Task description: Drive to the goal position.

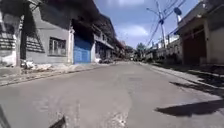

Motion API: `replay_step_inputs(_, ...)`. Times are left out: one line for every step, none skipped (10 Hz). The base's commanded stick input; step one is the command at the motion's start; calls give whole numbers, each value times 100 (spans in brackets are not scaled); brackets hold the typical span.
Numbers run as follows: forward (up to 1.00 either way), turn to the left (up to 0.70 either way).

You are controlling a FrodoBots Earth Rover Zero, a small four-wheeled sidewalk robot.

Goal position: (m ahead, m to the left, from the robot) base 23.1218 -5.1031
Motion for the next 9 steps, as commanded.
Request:
replay_step_inputs(100,-28)
replay_step_inputs(100,-28)
replay_step_inputs(100,-9)
replay_step_inputs(100,12)
replay_step_inputs(100,-2)
replay_step_inputs(100,-20)
replay_step_inputs(100,-28)
replay_step_inputs(100,-28)
replay_step_inputs(100,-28)
